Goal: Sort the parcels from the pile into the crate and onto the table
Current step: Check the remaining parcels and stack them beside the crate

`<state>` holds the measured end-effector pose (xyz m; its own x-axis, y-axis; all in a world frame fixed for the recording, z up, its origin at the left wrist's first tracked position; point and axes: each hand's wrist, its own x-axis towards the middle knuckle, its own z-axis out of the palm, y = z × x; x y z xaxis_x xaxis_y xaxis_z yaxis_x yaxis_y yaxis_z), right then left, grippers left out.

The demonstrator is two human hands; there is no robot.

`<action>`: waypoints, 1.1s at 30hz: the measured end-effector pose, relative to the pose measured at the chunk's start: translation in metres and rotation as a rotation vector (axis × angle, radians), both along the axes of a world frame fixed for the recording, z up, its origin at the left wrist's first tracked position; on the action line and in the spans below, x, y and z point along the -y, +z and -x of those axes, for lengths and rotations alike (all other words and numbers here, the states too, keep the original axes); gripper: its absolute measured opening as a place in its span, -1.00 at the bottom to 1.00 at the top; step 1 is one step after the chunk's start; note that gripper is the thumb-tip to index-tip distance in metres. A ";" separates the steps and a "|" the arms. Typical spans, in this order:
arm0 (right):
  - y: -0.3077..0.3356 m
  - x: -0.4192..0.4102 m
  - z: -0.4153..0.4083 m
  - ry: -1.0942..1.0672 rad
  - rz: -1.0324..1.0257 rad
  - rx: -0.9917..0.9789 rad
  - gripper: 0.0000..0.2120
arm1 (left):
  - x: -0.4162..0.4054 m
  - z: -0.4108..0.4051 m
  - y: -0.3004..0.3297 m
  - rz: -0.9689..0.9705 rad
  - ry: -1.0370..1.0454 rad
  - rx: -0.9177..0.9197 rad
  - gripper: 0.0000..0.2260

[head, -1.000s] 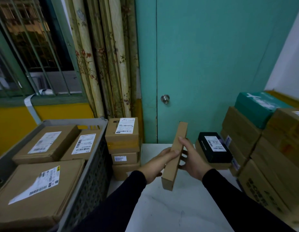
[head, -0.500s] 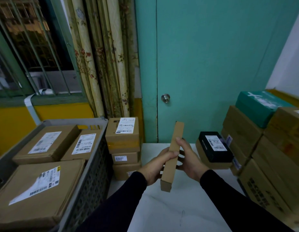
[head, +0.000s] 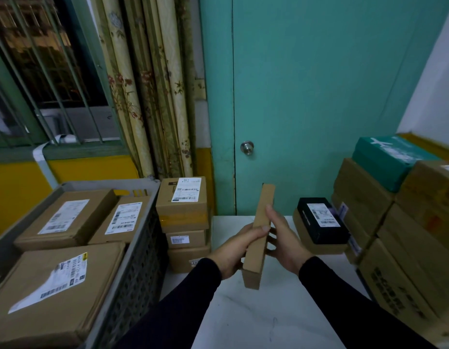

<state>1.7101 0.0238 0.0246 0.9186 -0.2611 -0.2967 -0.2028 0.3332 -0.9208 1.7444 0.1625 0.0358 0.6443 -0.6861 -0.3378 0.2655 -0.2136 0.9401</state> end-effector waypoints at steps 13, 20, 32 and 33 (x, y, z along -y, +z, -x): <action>-0.010 0.016 -0.003 0.005 0.173 -0.150 -0.25 | 0.005 -0.006 0.000 -0.172 0.186 0.255 -0.67; -0.031 0.012 -0.027 -0.099 0.047 -0.089 -0.67 | 0.025 0.001 -0.008 -0.332 0.094 0.558 -0.56; -0.067 0.040 -0.031 -0.132 0.115 -0.133 -0.68 | -0.006 -0.036 -0.059 -0.313 0.337 -0.099 -0.78; -0.074 0.040 -0.033 -0.100 0.116 -0.166 -0.67 | -0.005 -0.038 -0.068 -0.296 0.378 -0.136 -0.78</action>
<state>1.7427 -0.0165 -0.0497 0.8272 -0.3900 -0.4044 -0.3261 0.2529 -0.9109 1.7829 0.1674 -0.0324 0.7661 -0.2748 -0.5810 0.4917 -0.3315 0.8052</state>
